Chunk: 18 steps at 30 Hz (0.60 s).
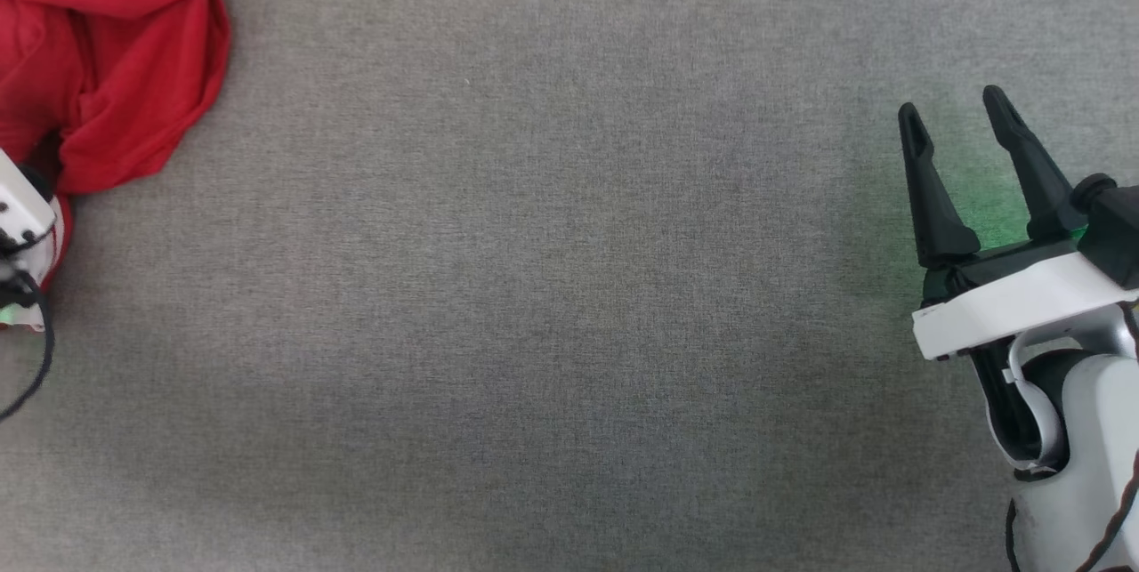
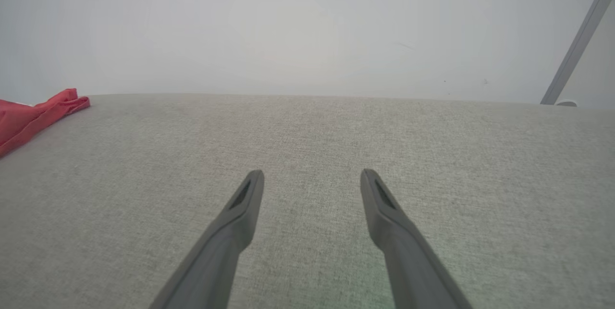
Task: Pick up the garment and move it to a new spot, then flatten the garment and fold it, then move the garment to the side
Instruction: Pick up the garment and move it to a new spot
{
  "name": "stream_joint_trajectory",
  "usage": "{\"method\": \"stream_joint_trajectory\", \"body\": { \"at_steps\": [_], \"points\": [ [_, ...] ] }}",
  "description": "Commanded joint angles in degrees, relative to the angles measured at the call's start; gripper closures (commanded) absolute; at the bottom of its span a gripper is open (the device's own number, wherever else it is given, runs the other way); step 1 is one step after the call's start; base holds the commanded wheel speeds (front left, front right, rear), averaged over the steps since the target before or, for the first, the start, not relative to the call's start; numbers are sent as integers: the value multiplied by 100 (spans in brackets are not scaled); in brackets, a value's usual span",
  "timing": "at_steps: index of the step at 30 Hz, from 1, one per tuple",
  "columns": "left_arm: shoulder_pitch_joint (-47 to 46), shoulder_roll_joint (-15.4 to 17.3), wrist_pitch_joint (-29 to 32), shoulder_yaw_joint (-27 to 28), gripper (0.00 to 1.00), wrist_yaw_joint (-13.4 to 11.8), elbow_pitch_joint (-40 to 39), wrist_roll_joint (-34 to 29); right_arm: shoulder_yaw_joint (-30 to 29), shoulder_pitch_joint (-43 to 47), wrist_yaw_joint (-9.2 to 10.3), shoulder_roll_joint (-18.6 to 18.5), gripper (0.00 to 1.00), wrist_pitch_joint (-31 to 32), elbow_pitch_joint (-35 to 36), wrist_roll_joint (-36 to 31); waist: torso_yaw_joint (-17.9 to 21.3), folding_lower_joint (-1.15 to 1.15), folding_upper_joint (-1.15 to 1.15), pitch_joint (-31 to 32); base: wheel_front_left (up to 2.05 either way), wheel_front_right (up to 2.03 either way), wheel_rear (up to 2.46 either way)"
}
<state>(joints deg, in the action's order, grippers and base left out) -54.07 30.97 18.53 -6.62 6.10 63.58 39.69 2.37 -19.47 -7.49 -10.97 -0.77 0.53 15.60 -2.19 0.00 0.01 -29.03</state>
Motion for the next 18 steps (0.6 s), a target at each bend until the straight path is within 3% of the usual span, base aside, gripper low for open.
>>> {"method": "stream_joint_trajectory", "body": {
  "at_steps": [1, 5, 9, 10, 11, 18],
  "points": [
    [266, -325, 357, -179, 0, -19, 361, -26, -1, -67, 0, 1, 0, 21, 49, -18, 41, 0, -1, -96, 0, 0, 0],
    [259, -580, 1021, -354, 0, -69, 844, -53, -30, -83, 0, -22, 0, 63, 86, -36, 33, 0, -1, -178, 0, 0, 0],
    [246, -644, 1096, -352, 0, -94, 1010, 4, -37, -112, 0, -6, 0, 101, 117, -53, 30, 0, -1, -211, 0, 0, 0],
    [237, -661, 1007, -343, 72, -72, 1018, 27, -38, -115, 0, 5, 0, 102, 117, -58, 26, 0, -1, -206, 0, 0, 0],
    [228, -663, 942, -309, 100, -44, 1018, 77, -52, -112, 0, 9, 0, 101, 108, -70, 12, 0, -1, -188, 0, 0, 0],
    [-162, -219, 245, -278, 100, 106, 642, 67, -150, 18, 0, 32, 0, 16, 2, -51, -171, 0, -1, 154, 0, 0, 0]
  ]
}}
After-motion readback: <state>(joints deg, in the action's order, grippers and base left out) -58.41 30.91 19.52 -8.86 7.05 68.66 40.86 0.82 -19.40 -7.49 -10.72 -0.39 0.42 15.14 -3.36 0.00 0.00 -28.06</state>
